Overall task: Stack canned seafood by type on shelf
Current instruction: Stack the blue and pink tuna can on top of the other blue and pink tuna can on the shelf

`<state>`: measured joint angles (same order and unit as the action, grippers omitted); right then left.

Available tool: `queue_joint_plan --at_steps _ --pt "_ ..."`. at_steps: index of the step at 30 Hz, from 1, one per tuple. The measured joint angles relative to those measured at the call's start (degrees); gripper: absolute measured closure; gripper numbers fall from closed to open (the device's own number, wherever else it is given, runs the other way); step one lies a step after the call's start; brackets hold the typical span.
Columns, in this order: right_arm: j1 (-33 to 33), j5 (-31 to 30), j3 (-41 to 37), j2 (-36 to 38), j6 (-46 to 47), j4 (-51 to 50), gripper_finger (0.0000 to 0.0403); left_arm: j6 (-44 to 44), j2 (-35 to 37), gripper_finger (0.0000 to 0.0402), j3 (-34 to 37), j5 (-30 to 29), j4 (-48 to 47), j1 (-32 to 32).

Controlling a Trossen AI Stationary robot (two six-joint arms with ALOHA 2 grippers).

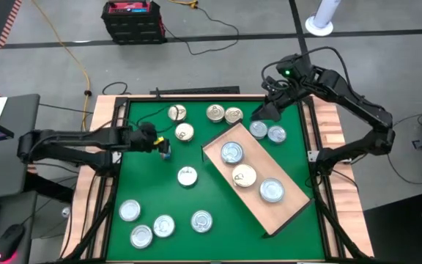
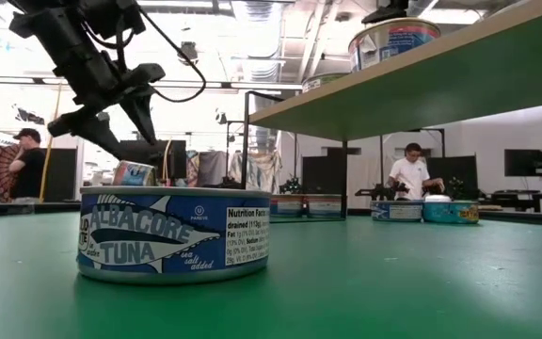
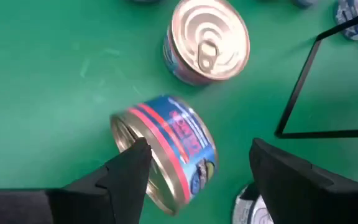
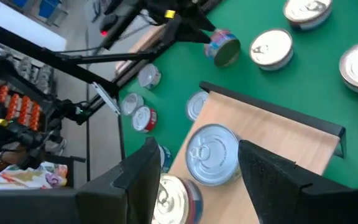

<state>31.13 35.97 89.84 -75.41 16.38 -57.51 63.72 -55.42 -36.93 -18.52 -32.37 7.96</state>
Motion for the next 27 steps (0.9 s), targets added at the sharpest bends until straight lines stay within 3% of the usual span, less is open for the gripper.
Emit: queue_joint_plan --at_steps 6,14,20,27 --pt "0.0 0.2 0.0 -1.5 0.0 -0.1 0.0164 8.4 -5.0 0.0136 -1.8 -8.3 -3.1 -8.6" --pt "0.2 0.2 0.0 -2.3 -0.8 -0.3 0.0164 18.9 -13.1 0.0136 -9.0 -19.0 -15.3 -14.8" --pt "0.2 0.1 0.0 -2.3 -1.5 -0.3 0.0164 24.4 -18.2 0.0136 -12.7 -22.1 -14.8 -17.0" --pt "-0.4 -0.2 0.0 -2.3 -3.9 2.2 0.017 34.7 -23.9 0.0136 -13.0 -21.6 -15.3 -17.1"
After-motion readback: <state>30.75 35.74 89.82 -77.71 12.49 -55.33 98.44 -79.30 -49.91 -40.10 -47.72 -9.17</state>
